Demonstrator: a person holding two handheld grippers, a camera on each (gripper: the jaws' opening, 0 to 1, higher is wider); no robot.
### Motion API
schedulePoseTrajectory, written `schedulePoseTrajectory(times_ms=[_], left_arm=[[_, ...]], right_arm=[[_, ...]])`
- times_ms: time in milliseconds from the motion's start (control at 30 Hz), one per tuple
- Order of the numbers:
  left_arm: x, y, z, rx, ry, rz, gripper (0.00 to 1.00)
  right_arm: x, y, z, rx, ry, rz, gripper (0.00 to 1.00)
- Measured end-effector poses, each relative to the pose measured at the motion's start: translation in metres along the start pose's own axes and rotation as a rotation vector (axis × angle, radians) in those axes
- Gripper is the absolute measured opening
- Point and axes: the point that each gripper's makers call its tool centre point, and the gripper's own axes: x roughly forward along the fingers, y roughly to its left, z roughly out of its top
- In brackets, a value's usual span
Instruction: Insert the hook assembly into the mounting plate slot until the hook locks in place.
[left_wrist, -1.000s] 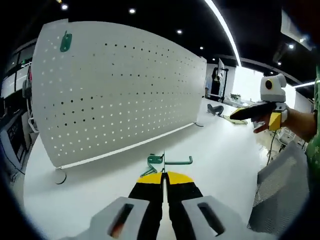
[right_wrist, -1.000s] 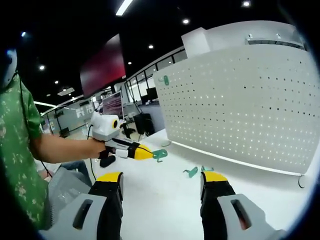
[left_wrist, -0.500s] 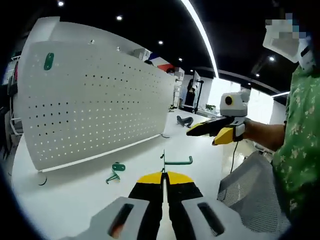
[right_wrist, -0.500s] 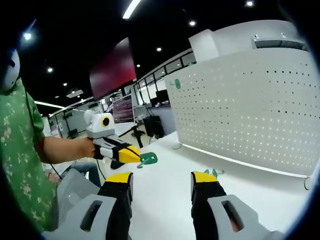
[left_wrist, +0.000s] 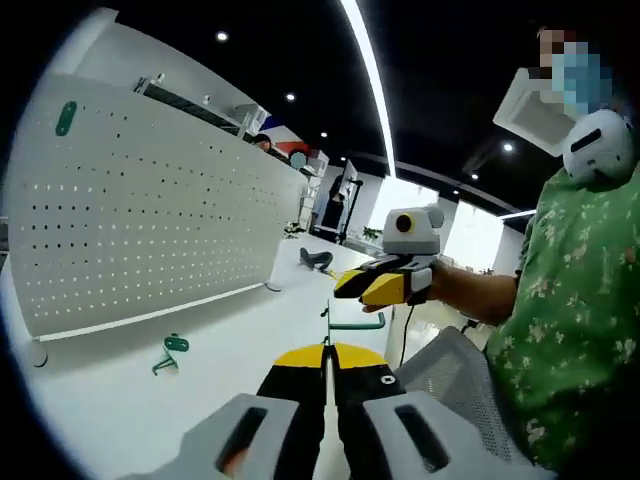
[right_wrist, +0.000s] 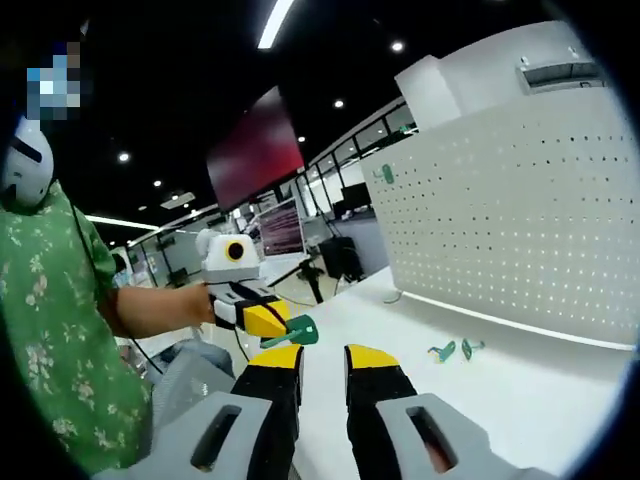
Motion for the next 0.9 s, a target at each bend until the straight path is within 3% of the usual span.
schedulePoseTrajectory(times_ms=[200,567,900], left_arm=[[0.002,-0.020,-0.001,0.001,0.003,-0.076,0.01],[0.003,-0.036,-0.003,-0.006,0.003,-0.145,0.01],[0.004,-0.044,-0.007,-0.011,0.017,-0.180,0.01]], right_arm=[[0.002,0.013,-0.001,0.013,0.009,0.056,0.12],[0.002,0.033,-0.010,0.043,0.059,0.160,0.06],[0.001,0.042,-0.015,0.081,0.084,0.210,0.02]])
